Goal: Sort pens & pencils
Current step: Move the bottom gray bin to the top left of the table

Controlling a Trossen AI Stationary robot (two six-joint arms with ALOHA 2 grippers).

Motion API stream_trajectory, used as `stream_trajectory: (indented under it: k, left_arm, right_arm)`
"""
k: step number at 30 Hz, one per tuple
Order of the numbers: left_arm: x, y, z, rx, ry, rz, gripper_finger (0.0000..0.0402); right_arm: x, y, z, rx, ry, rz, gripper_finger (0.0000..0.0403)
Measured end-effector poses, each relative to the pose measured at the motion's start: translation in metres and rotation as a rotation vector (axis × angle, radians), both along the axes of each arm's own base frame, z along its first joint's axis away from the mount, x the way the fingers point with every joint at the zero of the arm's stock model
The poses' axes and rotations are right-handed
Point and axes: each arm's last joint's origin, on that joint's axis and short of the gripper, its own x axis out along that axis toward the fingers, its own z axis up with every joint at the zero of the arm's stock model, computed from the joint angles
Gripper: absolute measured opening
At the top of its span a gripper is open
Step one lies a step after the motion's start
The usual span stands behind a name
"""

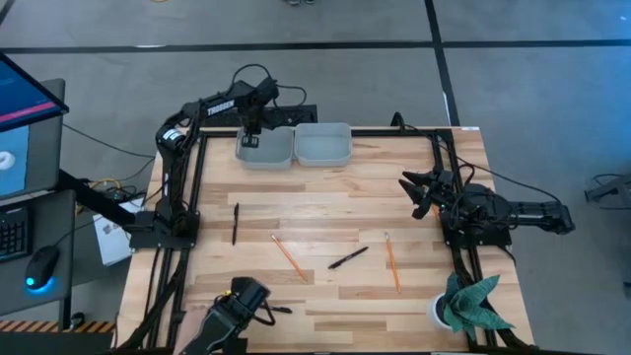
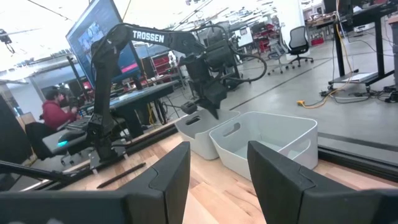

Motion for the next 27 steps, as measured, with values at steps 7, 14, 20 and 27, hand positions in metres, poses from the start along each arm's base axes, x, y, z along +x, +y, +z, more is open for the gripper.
stream_trajectory:
  k: [7,14,20,27]
  left_arm:
    - [0.0025,0.0024,0.0002,0.036,-0.023,0.041,0.0001]
    - [0.0024,0.0024,0.0002,0.036,-0.024,0.046,0.0001]
    - [0.0025,0.0024,0.0002,0.034,-0.024,0.035,0.0001]
    - [0.0025,0.0024,0.0003,0.033,-0.025,0.035,0.0001]
  right_arm:
    - [0.0000,0.0000,0.0001,0.000,0.000,0.000,0.0182]
    - [0.0000,0.0000,0.0001,0.000,0.000,0.000,0.0182]
    - [0.0000,0.0000,0.0001,0.000,0.000,0.000,0.0182]
    - [0.0000,0.0000,0.0001,0.000,0.000,0.000,0.0182]
